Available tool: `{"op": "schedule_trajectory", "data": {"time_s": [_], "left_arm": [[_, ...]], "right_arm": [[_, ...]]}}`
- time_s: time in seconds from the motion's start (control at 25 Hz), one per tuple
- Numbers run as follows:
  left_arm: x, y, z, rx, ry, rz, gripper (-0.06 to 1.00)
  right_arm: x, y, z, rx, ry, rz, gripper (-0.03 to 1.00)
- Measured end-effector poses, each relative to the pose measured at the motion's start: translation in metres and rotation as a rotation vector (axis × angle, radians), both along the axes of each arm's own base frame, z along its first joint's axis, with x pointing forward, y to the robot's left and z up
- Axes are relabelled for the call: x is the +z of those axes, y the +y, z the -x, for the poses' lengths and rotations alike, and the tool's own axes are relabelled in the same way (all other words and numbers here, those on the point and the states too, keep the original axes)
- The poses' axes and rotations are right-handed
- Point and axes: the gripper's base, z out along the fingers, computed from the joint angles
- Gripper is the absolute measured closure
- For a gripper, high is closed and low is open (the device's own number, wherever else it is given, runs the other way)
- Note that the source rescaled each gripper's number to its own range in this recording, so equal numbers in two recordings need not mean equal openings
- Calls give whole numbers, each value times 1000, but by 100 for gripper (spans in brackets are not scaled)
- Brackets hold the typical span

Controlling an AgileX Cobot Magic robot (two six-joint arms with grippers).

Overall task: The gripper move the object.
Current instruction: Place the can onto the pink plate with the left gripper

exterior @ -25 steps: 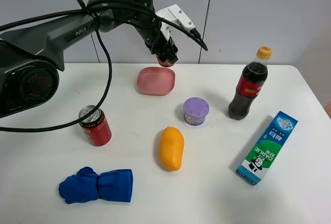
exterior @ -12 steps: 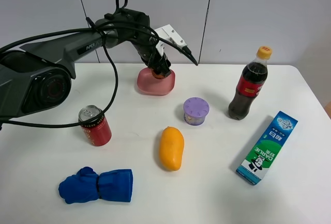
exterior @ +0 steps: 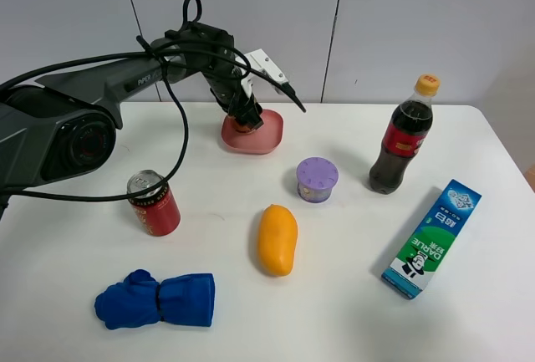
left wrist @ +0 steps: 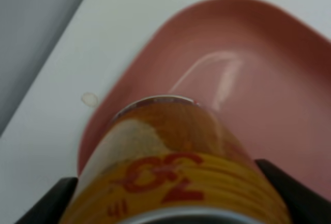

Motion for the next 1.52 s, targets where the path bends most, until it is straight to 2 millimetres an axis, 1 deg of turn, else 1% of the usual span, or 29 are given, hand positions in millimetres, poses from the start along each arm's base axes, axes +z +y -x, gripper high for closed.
{"op": "schedule_trajectory", "data": {"time_s": [0.32, 0.52, 0.8, 1.12, 1.16, 1.2, 1.28, 1.36, 1.4, 1.44, 1.48, 1.52], "left_arm": [[-5, 4, 7, 11, 91, -47, 94], [-5, 4, 8, 13, 106, -40, 94], [-4, -6, 10, -10, 103, 29, 94], [-3, -7, 10, -23, 97, 31, 94], [-3, -7, 10, -23, 97, 31, 92], [-3, -7, 10, -23, 95, 32, 86], [-1, -7, 8, -24, 79, 40, 65], [2, -8, 8, -17, 64, 51, 39], [3, -8, 7, -15, 60, 54, 29], [3, -8, 7, -13, 59, 56, 21], [4, -8, 7, -12, 58, 56, 15], [5, -8, 7, -12, 58, 55, 12]], "right_arm": [[0, 0, 0, 0, 0, 0, -3], [0, 0, 0, 0, 0, 0, -3], [0, 0, 0, 0, 0, 0, -3], [0, 0, 0, 0, 0, 0, -3], [0, 0, 0, 0, 0, 0, -3], [0, 0, 0, 0, 0, 0, -3], [0, 0, 0, 0, 0, 0, -3], [0, 0, 0, 0, 0, 0, -3], [0, 0, 0, 0, 0, 0, -3], [0, 0, 0, 0, 0, 0, -3], [0, 0, 0, 0, 0, 0, -3], [0, 0, 0, 0, 0, 0, -3]]}}
